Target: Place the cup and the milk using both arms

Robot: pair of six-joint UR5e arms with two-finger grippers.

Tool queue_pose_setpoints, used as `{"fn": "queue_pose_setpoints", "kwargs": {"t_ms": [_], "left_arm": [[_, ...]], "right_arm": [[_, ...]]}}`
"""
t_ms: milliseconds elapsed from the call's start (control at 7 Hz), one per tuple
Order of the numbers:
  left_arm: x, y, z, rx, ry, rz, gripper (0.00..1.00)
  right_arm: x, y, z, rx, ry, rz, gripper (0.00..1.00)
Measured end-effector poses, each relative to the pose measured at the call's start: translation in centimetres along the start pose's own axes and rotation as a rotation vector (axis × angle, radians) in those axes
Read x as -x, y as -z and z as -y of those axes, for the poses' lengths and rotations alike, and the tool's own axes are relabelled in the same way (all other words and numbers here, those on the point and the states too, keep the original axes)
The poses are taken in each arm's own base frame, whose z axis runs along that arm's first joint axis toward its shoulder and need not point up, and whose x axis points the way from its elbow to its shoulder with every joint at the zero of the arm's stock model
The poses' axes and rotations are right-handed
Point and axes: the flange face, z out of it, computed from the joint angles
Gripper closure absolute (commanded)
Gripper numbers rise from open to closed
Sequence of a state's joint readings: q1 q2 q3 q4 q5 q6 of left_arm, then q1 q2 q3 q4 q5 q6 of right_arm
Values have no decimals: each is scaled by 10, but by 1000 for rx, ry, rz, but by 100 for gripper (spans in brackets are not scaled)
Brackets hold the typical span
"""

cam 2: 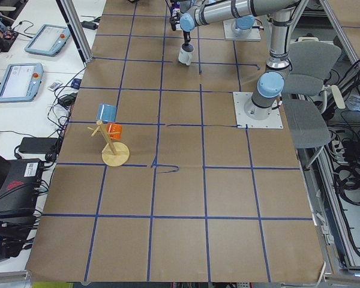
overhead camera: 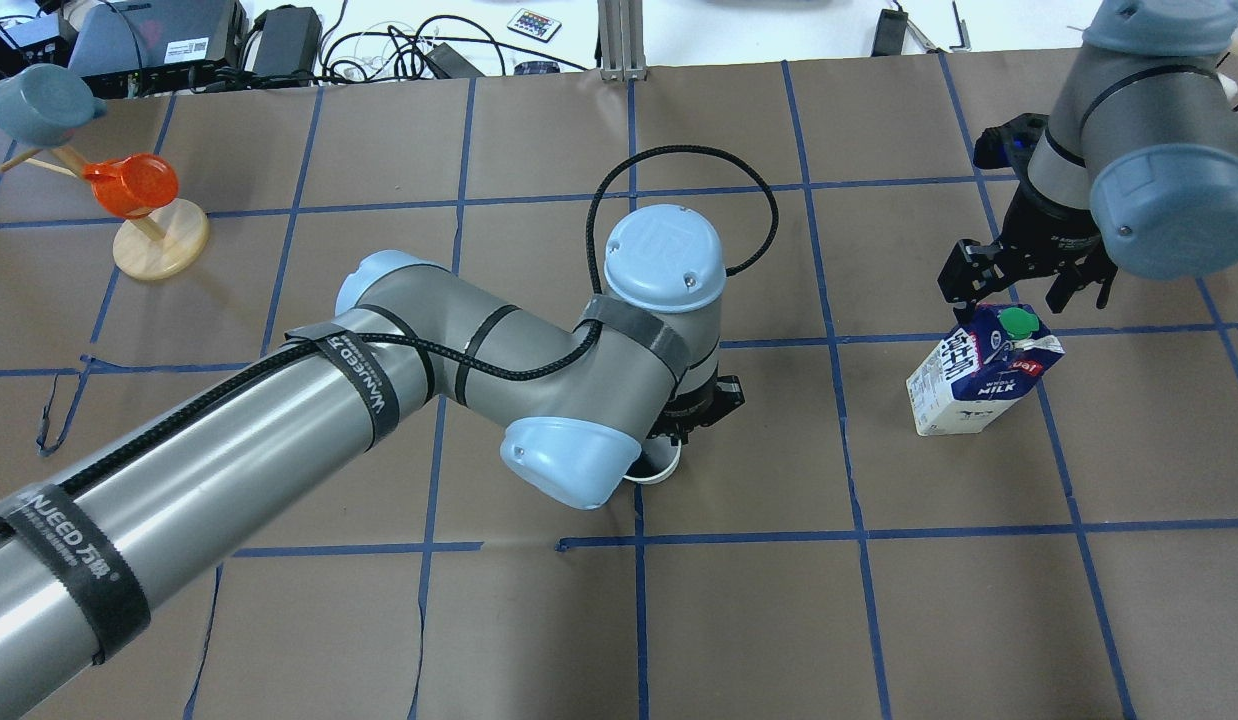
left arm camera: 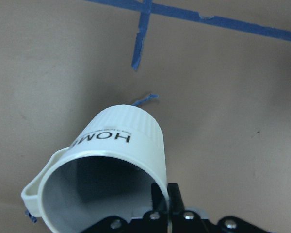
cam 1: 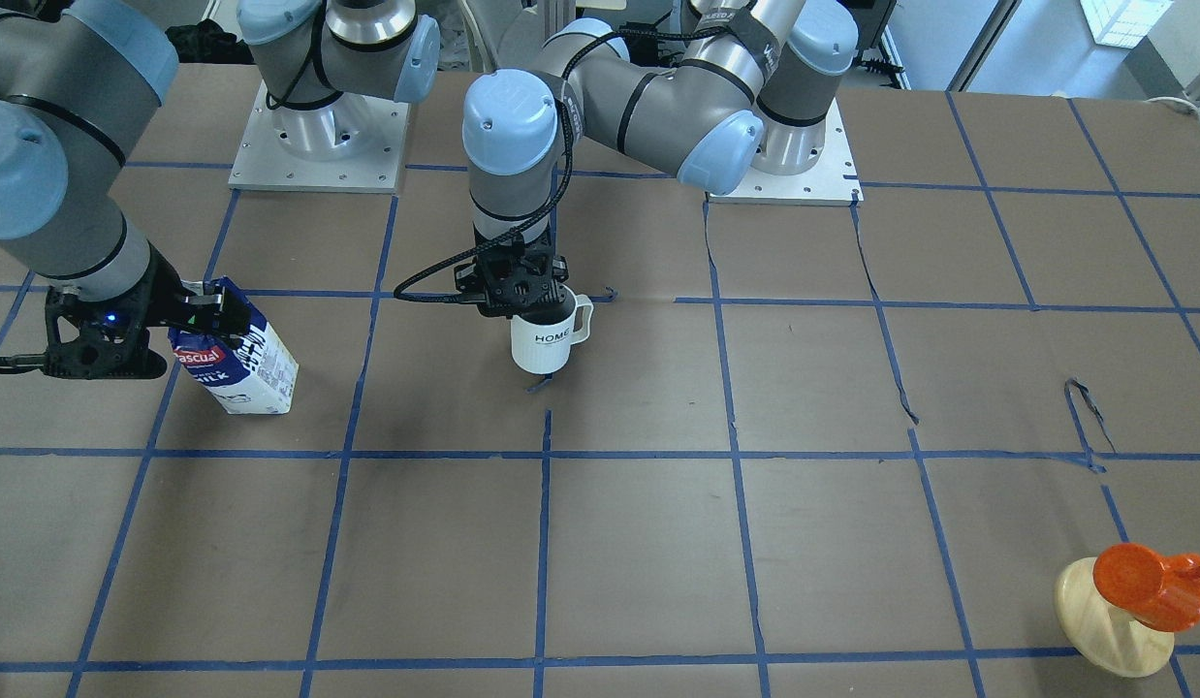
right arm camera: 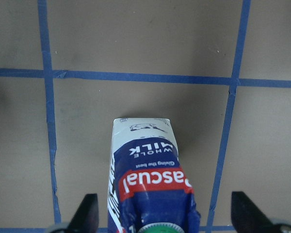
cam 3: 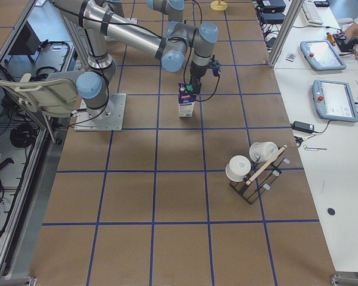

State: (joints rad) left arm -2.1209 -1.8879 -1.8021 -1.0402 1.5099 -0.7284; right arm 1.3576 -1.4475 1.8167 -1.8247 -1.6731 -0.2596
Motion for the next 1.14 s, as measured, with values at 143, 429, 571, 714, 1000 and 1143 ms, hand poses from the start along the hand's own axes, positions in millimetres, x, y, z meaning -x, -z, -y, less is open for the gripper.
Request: {"fn": "queue_pose_setpoints", "kwargs": {"t_ms": [143,429,571,714,1000,1143], "left_arm": [[-2,-5,0,2,-4,8,0],[-4,8,7,-15,-16,0,0],[1,29,22,-34,-55,-2,0],[17,56,46,-54,-111,7,0],[79,106,91,-69,-181,20,0],[118,134,106,-82,-206,23,0]], "right_arm": [[0,0,0,-4,-2,1,17],[-2,5,1,-12,-9,-7,33],[-2,6,0,-13,-13,-8,33],[-2,7,-1,-10,-17,-6,33],[-1,6,-2,-1,-28,1,32],[0,5,-3,4,-33,3,32]]}}
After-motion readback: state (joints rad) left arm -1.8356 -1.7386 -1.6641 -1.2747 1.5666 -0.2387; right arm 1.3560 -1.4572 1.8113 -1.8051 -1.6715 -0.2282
